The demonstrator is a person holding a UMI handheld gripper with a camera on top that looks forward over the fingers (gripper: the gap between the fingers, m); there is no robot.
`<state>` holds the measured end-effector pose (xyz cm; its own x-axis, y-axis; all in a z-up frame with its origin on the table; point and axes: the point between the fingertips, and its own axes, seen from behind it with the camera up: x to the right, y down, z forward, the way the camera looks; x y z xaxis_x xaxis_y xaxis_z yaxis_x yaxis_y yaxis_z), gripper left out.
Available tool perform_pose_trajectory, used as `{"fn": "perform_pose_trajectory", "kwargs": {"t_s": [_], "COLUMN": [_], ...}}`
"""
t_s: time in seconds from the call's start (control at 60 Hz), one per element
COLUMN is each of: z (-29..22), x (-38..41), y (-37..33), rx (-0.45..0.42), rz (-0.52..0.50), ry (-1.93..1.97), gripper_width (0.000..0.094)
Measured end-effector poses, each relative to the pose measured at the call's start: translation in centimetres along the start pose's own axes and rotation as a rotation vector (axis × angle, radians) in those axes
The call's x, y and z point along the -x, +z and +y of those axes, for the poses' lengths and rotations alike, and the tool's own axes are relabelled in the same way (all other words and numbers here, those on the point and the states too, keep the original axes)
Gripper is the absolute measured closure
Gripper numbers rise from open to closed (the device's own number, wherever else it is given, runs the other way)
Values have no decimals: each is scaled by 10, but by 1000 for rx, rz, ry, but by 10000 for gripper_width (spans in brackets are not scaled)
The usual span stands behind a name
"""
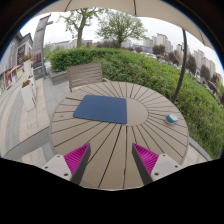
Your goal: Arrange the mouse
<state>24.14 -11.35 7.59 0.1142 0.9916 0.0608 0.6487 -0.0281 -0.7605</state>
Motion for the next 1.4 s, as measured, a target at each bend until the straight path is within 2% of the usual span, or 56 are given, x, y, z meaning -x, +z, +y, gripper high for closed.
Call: {"fn": "perform_pose_trajectory", "kwargs": {"t_s": [0.117, 0.35, 0.583, 0.883, 1.067, 1.4], "z": [2, 13, 20, 10, 14, -11], "x": [-19, -126, -190, -233, -265, -291], "y": [0, 34, 38, 76, 113, 172], "rx": [-10, -44, -67, -136, -106, -73], "rz": [58, 161, 240, 229, 218, 174], "ry": [35, 106, 156, 178, 177, 201], "gripper_width": [85, 82, 82, 83, 83, 83]}}
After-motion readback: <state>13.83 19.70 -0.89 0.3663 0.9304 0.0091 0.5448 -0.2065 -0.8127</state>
